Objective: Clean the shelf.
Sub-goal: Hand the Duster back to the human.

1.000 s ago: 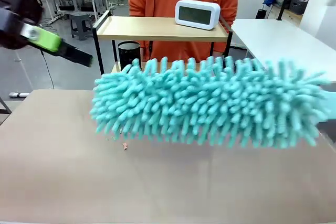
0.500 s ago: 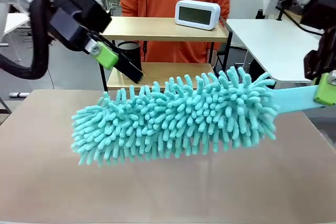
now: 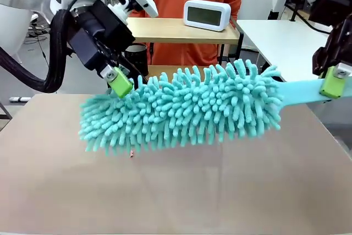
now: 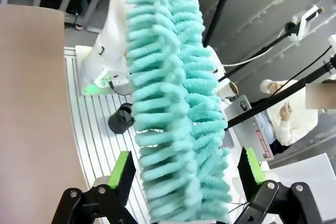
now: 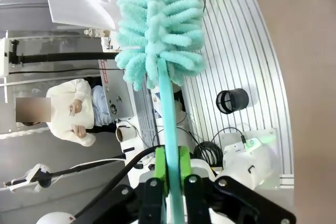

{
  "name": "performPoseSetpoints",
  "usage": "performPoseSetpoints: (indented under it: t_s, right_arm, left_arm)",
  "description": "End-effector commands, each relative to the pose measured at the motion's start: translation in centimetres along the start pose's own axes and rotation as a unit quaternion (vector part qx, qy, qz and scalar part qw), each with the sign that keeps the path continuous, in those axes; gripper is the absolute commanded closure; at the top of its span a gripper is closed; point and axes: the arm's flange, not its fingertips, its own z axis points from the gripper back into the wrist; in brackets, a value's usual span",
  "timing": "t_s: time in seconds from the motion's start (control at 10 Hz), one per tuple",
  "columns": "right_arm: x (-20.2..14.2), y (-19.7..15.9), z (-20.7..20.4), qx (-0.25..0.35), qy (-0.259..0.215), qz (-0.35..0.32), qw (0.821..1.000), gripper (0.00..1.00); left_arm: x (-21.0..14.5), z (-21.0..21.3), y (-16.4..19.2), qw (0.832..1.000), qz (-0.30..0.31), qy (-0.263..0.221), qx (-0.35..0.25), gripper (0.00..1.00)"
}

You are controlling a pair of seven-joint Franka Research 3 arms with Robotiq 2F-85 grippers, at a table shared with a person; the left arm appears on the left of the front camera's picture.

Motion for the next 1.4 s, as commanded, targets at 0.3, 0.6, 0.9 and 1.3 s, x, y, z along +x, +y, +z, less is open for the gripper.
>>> performPoseSetpoints:
  t_s: [0.3,0.6,0.9,1.3]
  right_arm:
    - [-0.4,-0.8,0.6,0.018,-0.046,-0.011,0.999,0.88]
    - [-0.7,-0.9,0.6,0.021,-0.050,-0.014,0.998,0.88]
    - [-1.0,-0.8,0.4,0.022,-0.047,-0.010,0.999,0.88]
    - [-1.2,-0.8,0.0,0.016,-0.046,-0.013,0.999,0.88]
  left_arm:
    - [-1.2,-1.3,-0.3,0.999,-0.014,0.032,-0.002,0.00]
    - [-1.0,-1.3,-0.3,1.000,-0.020,0.017,0.005,0.59]
    - [-1.1,-1.7,-0.1,1.000,-0.018,0.018,0.004,1.00]
    - [-0.9,-1.7,-0.3,1.000,-0.023,0.005,0.006,1.00]
